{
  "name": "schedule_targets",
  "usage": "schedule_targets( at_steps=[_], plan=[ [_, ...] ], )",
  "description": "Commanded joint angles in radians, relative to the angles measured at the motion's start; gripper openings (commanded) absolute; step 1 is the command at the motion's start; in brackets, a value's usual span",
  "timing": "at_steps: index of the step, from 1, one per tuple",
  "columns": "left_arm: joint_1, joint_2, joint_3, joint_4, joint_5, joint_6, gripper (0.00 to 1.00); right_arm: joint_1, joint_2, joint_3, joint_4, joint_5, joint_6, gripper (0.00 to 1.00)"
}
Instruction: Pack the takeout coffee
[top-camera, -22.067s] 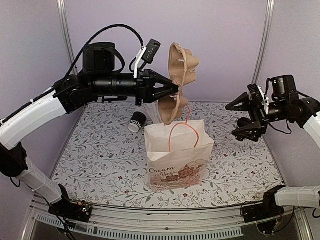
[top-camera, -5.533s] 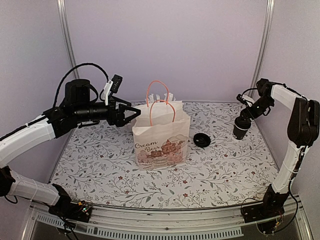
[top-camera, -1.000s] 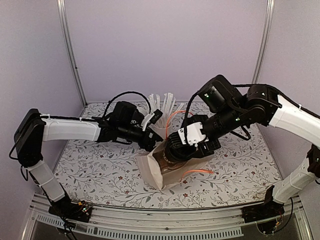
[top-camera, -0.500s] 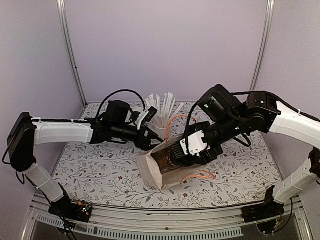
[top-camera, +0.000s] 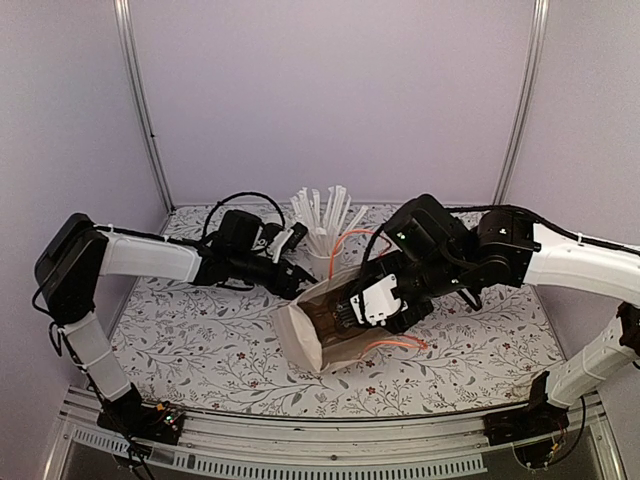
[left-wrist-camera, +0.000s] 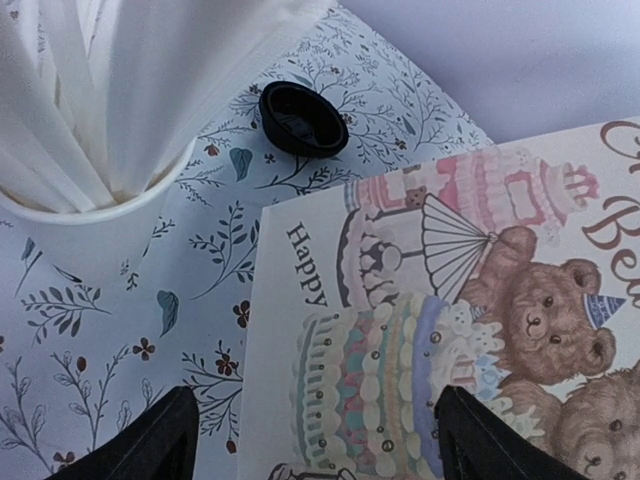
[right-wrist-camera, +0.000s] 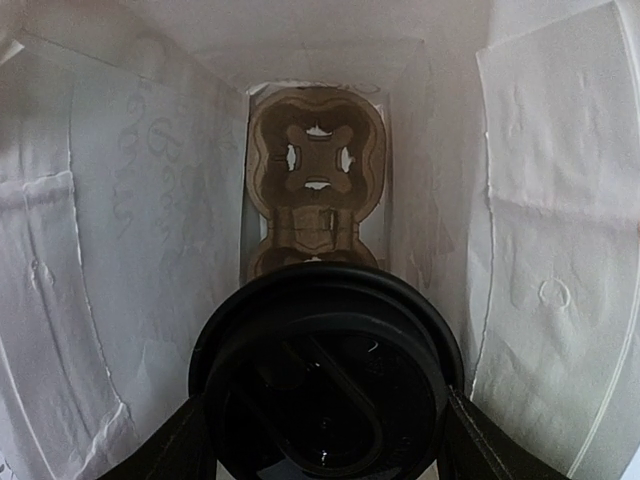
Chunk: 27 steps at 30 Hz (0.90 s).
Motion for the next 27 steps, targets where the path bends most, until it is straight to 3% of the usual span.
schedule_targets(
  at_steps=[1, 27],
  plan=[
    [-0.001, 0.016, 0.029, 0.053, 0.021, -0.007, 0.84, 0.008, -0.018, -0.022, 0.068, 0.021, -0.024, 0.35],
    [-0.003, 0.132, 0.069, 0.058, 0.068, -0.023, 0.84, 0.017, -0.037, -0.189, 0.159, 0.101, -0.079, 0.35]
  ],
)
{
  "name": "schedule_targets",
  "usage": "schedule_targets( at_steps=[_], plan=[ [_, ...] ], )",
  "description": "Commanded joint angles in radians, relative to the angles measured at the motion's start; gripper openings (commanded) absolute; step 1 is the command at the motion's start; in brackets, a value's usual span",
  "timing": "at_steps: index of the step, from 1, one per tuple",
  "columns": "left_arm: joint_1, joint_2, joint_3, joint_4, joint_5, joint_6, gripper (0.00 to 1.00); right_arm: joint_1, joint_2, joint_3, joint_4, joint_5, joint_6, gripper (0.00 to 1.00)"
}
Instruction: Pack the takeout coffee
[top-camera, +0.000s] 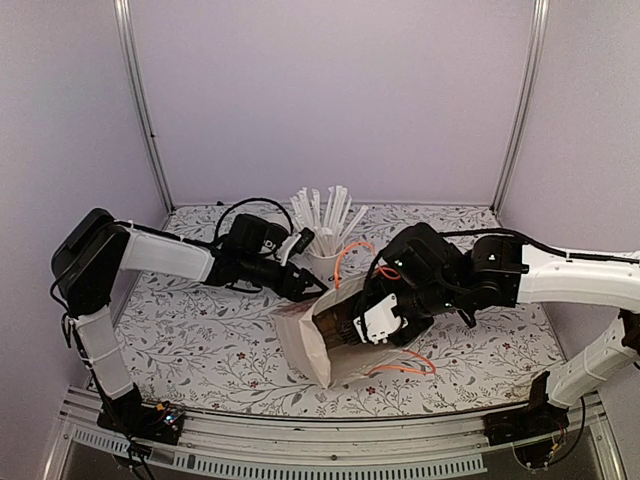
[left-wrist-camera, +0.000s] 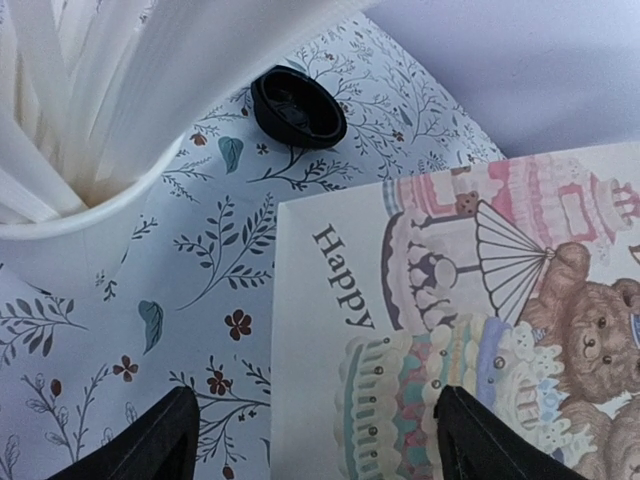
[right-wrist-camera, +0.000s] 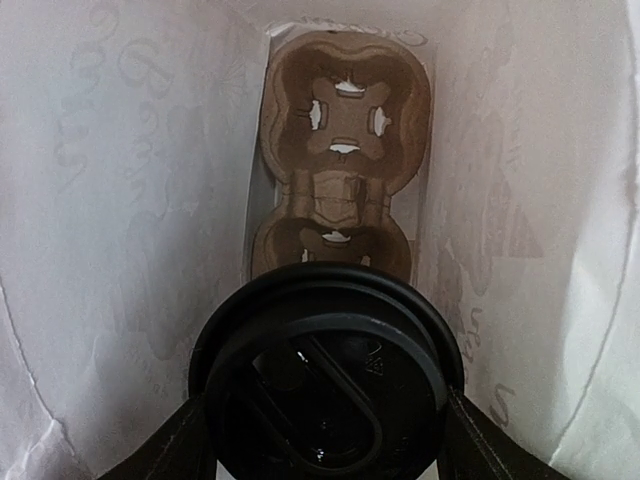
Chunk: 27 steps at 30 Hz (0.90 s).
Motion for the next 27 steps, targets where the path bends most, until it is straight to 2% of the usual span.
schedule_targets(
  at_steps=[1, 14, 27],
  plan=[
    [-0.003, 0.022, 0.024, 0.022, 0.018, -0.007, 0.84, 0.009, -0.02, -0.028, 0.043, 0.023, -0.01, 0.35],
    [-0.014, 0.054, 0.04, 0.025, 0.029, -0.012, 0.83, 0.009, 0.001, -0.073, 0.213, 0.061, -0.018, 0.31],
    [-0.019, 0.053, 0.04, 0.03, 0.046, 0.002, 0.83, 0.009, 0.044, -0.077, 0.214, 0.013, 0.017, 0.31]
  ],
)
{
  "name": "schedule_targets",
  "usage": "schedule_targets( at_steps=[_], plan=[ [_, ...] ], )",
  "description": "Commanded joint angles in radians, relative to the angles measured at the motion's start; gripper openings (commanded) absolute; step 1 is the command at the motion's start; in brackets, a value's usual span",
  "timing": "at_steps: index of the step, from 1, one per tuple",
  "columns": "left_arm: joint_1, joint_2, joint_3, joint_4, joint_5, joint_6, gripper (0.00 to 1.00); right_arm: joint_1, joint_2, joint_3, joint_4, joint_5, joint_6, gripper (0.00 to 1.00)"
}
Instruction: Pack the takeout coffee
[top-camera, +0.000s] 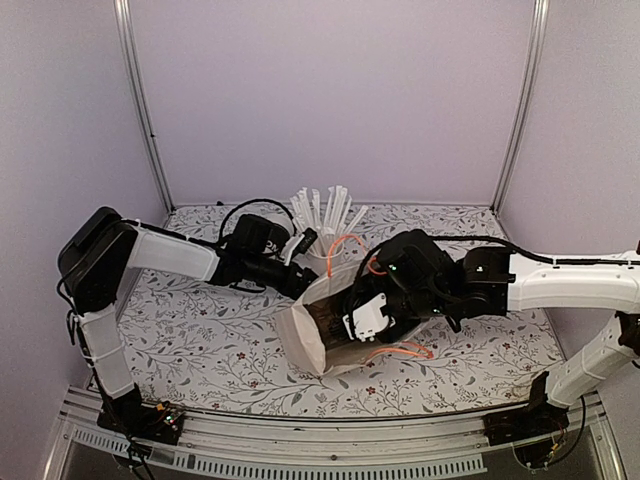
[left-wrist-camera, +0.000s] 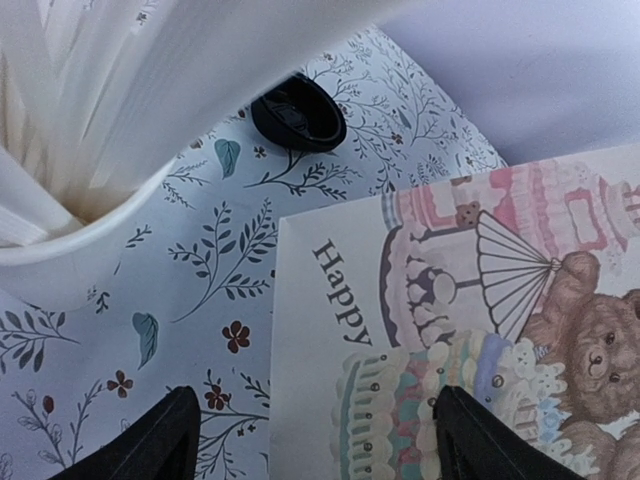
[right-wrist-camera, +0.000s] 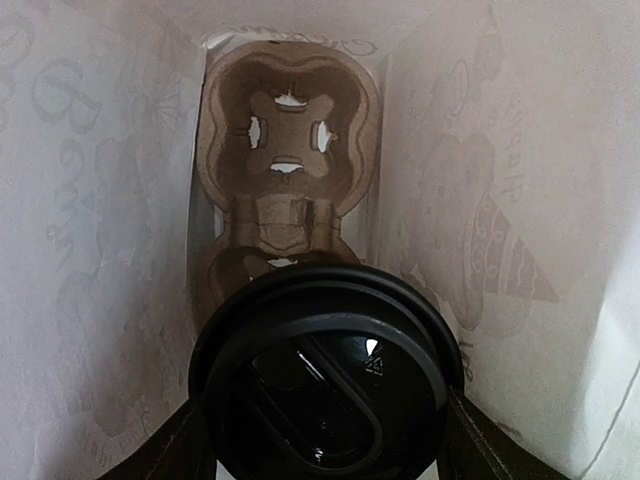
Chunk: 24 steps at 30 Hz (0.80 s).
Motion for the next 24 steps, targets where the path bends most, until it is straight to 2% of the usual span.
schedule_targets(
  at_steps=[1, 17, 24],
  plan=[
    [-0.014, 0.012, 0.01, 0.014, 0.031, 0.017, 0.83, 0.008, 0.017, -0.012, 0.018, -0.029, 0.022, 0.31],
    [-0.014, 0.007, 0.007, 0.01, 0.065, 0.033, 0.83, -0.015, 0.061, -0.03, 0.035, -0.033, 0.024, 0.31],
    [-0.013, 0.012, 0.01, 0.009, 0.103, 0.034, 0.83, -0.031, 0.084, 0.016, -0.004, -0.075, 0.026, 0.33]
  ],
)
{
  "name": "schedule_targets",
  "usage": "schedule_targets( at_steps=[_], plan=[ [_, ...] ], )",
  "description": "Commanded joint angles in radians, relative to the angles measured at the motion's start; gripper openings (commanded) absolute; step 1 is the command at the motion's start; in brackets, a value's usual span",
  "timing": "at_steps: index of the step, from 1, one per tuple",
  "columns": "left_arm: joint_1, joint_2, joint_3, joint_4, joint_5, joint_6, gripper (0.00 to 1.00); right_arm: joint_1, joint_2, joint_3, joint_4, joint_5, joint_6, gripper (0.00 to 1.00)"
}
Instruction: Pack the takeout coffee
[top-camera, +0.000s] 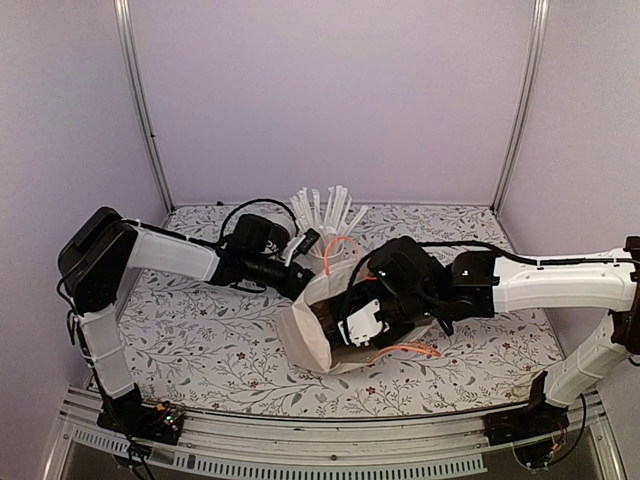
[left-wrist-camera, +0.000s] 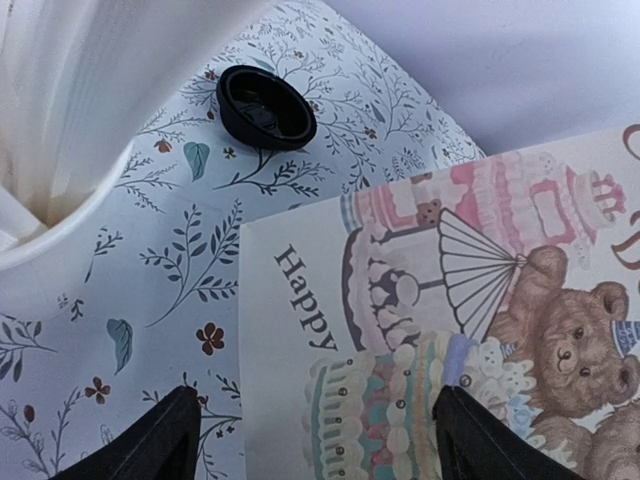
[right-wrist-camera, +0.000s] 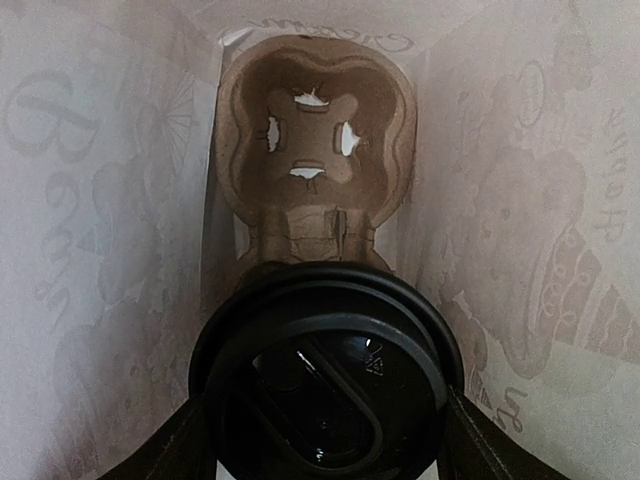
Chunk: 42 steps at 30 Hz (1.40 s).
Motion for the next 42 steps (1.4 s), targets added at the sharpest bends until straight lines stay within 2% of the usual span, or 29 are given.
schedule_targets(
  at_steps=[1, 9, 23, 31, 42],
  plan=[
    [-0.011, 0.013, 0.011, 0.0, 0.049, 0.018, 0.83, -0.018, 0.036, 0.037, -0.033, -0.045, 0.017, 0.33],
    [-0.004, 0.034, 0.015, 0.006, 0.076, 0.029, 0.83, -0.036, 0.061, 0.072, -0.08, -0.095, 0.034, 0.33],
    [0.016, 0.137, 0.133, -0.035, 0.103, 0.065, 0.83, -0.102, 0.149, 0.202, -0.228, -0.199, 0.074, 0.35],
    [0.017, 0.131, 0.112, -0.028, 0.121, 0.065, 0.83, -0.12, 0.194, 0.26, -0.302, -0.269, 0.096, 0.35],
    [0.016, 0.071, 0.047, 0.0, 0.112, 0.049, 0.84, -0.12, 0.276, 0.378, -0.491, -0.345, 0.133, 0.35]
  ],
)
